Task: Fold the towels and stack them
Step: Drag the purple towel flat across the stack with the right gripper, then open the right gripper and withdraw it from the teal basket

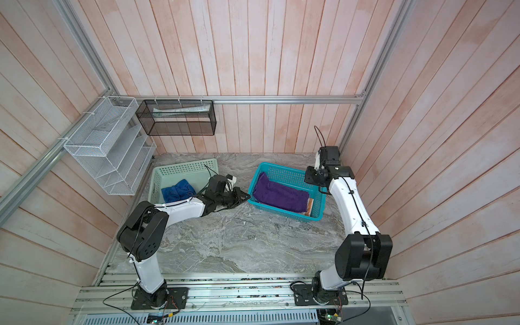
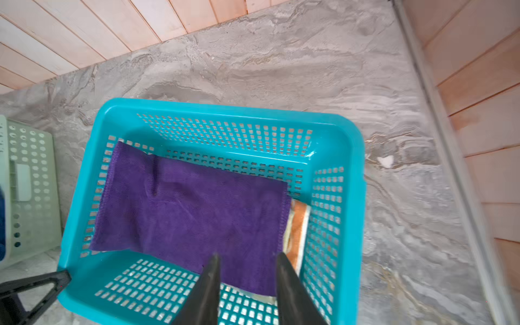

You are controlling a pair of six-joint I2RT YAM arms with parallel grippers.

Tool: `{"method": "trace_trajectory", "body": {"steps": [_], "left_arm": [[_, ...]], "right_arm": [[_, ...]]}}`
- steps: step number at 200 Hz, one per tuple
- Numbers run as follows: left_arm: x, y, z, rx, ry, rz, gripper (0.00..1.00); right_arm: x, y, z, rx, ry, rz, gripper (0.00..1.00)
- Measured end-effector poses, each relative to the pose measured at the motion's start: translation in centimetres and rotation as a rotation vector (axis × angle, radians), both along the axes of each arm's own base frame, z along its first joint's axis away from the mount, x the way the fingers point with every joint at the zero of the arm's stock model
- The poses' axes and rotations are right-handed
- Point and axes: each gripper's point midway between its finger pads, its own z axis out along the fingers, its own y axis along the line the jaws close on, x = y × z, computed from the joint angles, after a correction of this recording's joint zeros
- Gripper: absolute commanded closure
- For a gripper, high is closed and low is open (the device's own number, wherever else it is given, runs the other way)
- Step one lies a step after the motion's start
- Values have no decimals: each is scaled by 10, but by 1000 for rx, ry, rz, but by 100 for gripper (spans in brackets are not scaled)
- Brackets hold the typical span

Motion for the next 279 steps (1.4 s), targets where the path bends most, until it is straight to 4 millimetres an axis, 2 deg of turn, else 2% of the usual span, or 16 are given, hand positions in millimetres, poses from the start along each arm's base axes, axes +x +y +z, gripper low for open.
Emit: {"method": "trace_trajectory", "body": {"steps": [14,33,49,58,72,88,117,137,149,168,190,239,279], "left_arm": [[-1,-2,0,3,1,2,100],[-3,-4,0,4,2,0,100],[-3,-5,0,5,2,0,100],[-3,-5,-1,6,1,1,100],[-3,-5,-1,7,0,2,100],[-3,-5,-1,7,0,3,100],[-3,-5,-1,7,0,3,100],[-3,-5,-1,8,0,4,100],[-3,-5,-1,8,-1,4,100],[-3,-5,-1,8,-1,4,100],[-3,-5,-1,9,-1,5,100],[-3,-3,-1,14,-5,13,100],[-7,0,-1,25,-11,34,100]], "right_arm": [[-1,15,-30,14,71,35,61],[-3,31,-69,23,174,66,59],[-8,31,-89,15,227,64,59],[-12,26,-96,4,247,51,64],[-15,16,-100,0,256,20,69],[-16,1,-106,-7,264,-19,69],[-21,-14,-116,-16,283,-58,56],[-24,-14,-123,-16,294,-62,56],[-25,-13,-127,-17,301,-59,62],[-24,-13,-135,-18,317,-51,85],[-23,-12,-140,-13,326,-54,100],[-23,-21,-131,-58,298,-56,100],[-25,-43,-122,-82,282,-97,100]]}}
